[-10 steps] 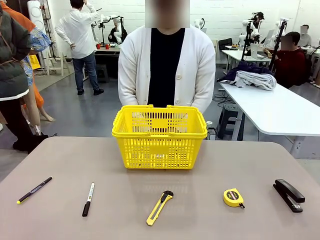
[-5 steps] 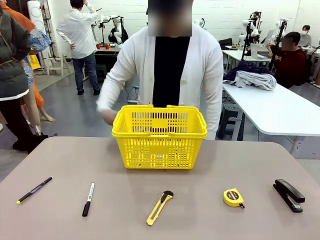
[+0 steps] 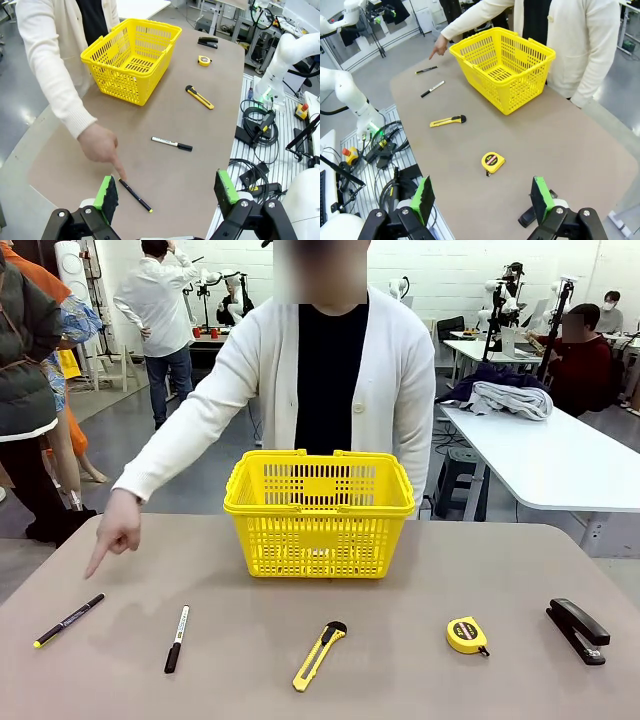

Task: Place the items the person wants into the basket.
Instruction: Pick up the item the person points to and place it in the Market Basket.

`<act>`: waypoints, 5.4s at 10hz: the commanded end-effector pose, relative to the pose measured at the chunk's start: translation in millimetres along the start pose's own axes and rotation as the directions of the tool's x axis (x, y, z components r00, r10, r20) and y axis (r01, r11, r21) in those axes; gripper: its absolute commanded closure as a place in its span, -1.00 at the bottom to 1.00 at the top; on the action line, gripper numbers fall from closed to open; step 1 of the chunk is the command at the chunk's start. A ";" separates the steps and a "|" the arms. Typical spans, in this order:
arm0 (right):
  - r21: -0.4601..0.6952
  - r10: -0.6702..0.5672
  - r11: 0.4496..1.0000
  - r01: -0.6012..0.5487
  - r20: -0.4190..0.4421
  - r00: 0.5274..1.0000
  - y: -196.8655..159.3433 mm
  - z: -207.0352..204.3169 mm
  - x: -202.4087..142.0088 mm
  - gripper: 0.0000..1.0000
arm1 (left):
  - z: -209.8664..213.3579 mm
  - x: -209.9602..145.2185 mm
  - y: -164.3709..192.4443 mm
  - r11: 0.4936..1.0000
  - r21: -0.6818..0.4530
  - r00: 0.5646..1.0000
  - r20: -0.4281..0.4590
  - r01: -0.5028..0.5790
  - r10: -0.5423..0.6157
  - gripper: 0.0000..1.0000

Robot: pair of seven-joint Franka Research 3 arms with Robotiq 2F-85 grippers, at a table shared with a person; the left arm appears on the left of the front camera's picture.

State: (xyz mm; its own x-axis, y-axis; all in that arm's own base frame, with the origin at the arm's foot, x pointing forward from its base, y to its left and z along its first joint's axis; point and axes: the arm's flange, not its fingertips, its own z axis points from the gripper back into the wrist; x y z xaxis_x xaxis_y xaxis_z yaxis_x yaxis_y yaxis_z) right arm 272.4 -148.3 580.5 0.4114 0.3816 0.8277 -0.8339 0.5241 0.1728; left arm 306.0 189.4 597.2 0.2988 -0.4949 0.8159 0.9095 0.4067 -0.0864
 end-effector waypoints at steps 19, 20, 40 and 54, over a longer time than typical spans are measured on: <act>0.013 0.010 1.000 -0.010 0.025 1.000 -1.5 1.4 -0.9 -1.00 | -253.9 -58.8 49.4 0.894 0.401 0.625 -0.650 -0.200 0.432 -1.00; 0.013 0.010 1.000 -0.010 0.025 1.000 -1.5 1.4 -0.9 -1.00 | -243.3 -54.9 50.6 0.889 0.370 0.641 -0.620 -0.270 0.452 -1.00; 0.013 0.010 1.000 -0.010 0.025 1.000 -1.5 1.4 -0.9 -1.00 | -338.2 -123.8 53.8 0.807 0.562 0.560 -0.615 -0.182 0.555 -1.00; 0.013 0.010 1.000 -0.010 0.025 1.000 -1.5 1.4 -0.9 -1.00 | -311.9 -90.4 40.9 0.869 0.464 0.531 -0.700 -0.171 0.478 1.00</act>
State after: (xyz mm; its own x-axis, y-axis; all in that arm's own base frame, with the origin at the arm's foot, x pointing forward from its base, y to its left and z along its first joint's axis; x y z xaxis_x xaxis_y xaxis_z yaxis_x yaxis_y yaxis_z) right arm 271.2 -149.8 580.2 0.4152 0.3785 0.8273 -0.8317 0.5263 0.1766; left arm 420.0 10.8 315.3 0.8297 -0.5570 0.0373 0.5539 0.8297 0.0694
